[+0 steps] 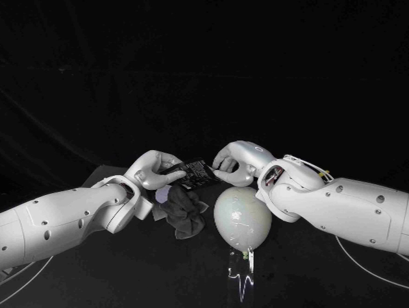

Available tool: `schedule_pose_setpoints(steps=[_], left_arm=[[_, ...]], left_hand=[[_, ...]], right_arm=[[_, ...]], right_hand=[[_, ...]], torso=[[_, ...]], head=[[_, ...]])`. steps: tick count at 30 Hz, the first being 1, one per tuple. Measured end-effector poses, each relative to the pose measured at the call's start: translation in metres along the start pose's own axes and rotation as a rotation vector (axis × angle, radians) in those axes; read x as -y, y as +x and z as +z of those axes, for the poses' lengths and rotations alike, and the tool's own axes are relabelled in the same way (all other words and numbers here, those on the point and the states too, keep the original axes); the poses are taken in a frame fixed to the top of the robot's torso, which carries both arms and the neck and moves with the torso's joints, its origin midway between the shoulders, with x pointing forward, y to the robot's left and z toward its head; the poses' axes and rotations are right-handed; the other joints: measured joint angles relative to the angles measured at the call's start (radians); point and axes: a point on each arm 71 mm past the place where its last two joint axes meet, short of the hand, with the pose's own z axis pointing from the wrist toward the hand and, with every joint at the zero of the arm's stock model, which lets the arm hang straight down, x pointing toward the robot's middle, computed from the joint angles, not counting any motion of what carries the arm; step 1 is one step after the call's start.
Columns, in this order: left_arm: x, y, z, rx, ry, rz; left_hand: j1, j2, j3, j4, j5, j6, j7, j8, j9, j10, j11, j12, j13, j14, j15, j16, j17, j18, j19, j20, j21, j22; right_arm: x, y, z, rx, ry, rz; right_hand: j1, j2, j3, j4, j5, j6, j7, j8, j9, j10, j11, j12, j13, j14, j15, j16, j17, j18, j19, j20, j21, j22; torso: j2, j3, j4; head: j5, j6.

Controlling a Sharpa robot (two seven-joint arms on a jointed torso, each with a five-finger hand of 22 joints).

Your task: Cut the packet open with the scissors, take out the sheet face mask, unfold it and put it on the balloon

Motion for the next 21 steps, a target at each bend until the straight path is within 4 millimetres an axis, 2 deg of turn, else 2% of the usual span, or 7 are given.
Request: schedule_pose_setpoints(steps=[3, 6, 10, 12, 15, 18, 21], left_arm=[[0.0003, 0.0003, 0.0000, 0.000, 0.000, -0.002], [0.0010, 0.0013, 0.0000, -0.001, 0.001, -0.005], [0.0022, 0.0030, 0.0001, -0.004, 0.003, -0.010], [0.0030, 0.0034, 0.0003, -0.005, 0.005, -0.011], [0.0046, 0.0031, 0.0010, -0.004, 0.008, -0.012], [0.0071, 0.0026, 0.0021, -0.004, 0.014, -0.013], [0.0091, 0.0025, 0.0031, -0.004, 0.018, -0.014]], left_hand=[[0.000, 0.000, 0.000, 0.000, 0.000, -0.001, -0.001, 0.000, 0.000, 0.000, 0.000, 0.000, 0.000, 0.000, 0.000, 0.000, 0.000, 0.000, 0.000, 0.000, 0.000, 0.000], [0.000, 0.000, 0.000, 0.000, 0.000, 0.001, 0.001, 0.000, 0.001, 0.000, 0.000, 0.000, 0.000, 0.000, 0.000, 0.000, 0.000, 0.000, 0.000, 0.000, 0.000, 0.000], [0.000, 0.000, 0.000, 0.000, -0.002, 0.002, 0.002, 0.000, 0.001, 0.000, 0.000, -0.001, 0.000, 0.000, 0.000, 0.000, 0.000, 0.000, 0.000, 0.000, 0.000, 0.000], [0.000, 0.000, 0.000, 0.000, -0.002, 0.002, 0.002, 0.000, 0.001, 0.000, 0.000, -0.001, 0.000, 0.000, 0.000, 0.000, 0.000, 0.000, 0.000, 0.000, 0.000, 0.000], [0.000, 0.000, 0.000, 0.000, -0.003, 0.002, 0.002, -0.003, 0.005, 0.000, 0.000, -0.001, 0.000, 0.000, 0.000, 0.000, 0.000, 0.000, 0.000, 0.000, 0.000, 0.000], [0.000, 0.000, 0.000, 0.000, 0.001, 0.002, 0.002, -0.004, 0.005, 0.000, 0.000, -0.002, 0.000, 0.000, 0.000, 0.000, 0.000, 0.000, 0.000, 0.000, 0.000, 0.000], [0.000, -0.001, 0.000, 0.000, 0.001, 0.002, 0.002, -0.002, 0.006, 0.000, 0.000, -0.003, 0.000, 0.000, 0.000, 0.000, 0.000, 0.000, 0.000, 0.000, 0.000, 0.000]], right_arm=[[-0.0001, 0.0004, 0.0003, -0.003, -0.004, 0.002], [-0.0009, 0.0010, 0.0011, -0.007, -0.009, 0.005], [-0.0031, 0.0022, 0.0028, -0.012, -0.017, 0.011], [-0.0039, 0.0028, 0.0037, -0.014, -0.021, 0.013], [-0.0047, 0.0034, 0.0053, -0.016, -0.025, 0.015], [-0.0059, 0.0043, 0.0072, -0.018, -0.028, 0.017], [-0.0071, 0.0049, 0.0085, -0.020, -0.031, 0.020]], right_hand=[[-0.011, -0.004, 0.000, 0.000, -0.047, -0.009, 0.005, 0.000, 0.000, -0.013, 0.004, 0.000, -0.001, -0.008, 0.005, -0.007, 0.002, -0.001, -0.002, 0.002, -0.004, -0.002], [-0.018, -0.011, 0.000, 0.000, -0.069, -0.014, 0.007, -0.004, 0.000, -0.017, 0.007, 0.000, -0.001, -0.014, 0.007, -0.011, 0.003, -0.006, -0.005, 0.005, -0.008, -0.003], [-0.024, -0.007, -0.003, 0.003, -0.070, -0.018, 0.010, -0.004, 0.000, -0.020, 0.011, 0.000, -0.001, -0.019, 0.009, -0.011, 0.003, -0.006, -0.005, 0.005, -0.008, -0.004], [-0.031, -0.013, -0.009, 0.009, -0.070, -0.018, 0.010, -0.004, 0.000, -0.020, 0.011, 0.000, -0.001, -0.019, 0.009, -0.012, 0.004, -0.006, -0.009, 0.009, -0.013, -0.004], [-0.036, -0.008, -0.015, 0.010, -0.070, -0.021, 0.014, -0.004, -0.001, -0.024, 0.014, 0.000, -0.001, -0.024, 0.014, -0.016, 0.004, -0.006, -0.009, 0.009, -0.013, -0.005], [-0.041, -0.013, -0.020, 0.015, -0.070, -0.021, 0.014, -0.004, -0.001, -0.024, 0.014, 0.000, -0.001, -0.024, 0.014, -0.016, 0.004, -0.006, -0.009, 0.009, -0.016, -0.006], [-0.046, -0.008, -0.021, 0.016, -0.070, -0.021, 0.014, -0.004, -0.001, -0.024, 0.014, 0.000, -0.001, -0.024, 0.014, -0.016, 0.005, -0.006, -0.012, 0.012, -0.017, -0.006]], torso=[[0.000, 0.0001, 0.0000], [0.000, 0.0000, 0.0000], [0.000, -0.0005, 0.0000], [0.000, -0.0006, 0.0001], [0.000, -0.0006, 0.0001], [0.000, -0.0006, 0.0007], [0.000, -0.0004, 0.0009]], head=[[0.000, 0.000], [-0.001, 0.000], [-0.001, 0.000], [-0.002, 0.000], [-0.002, 0.000], [-0.003, 0.000], [-0.003, 0.000]])
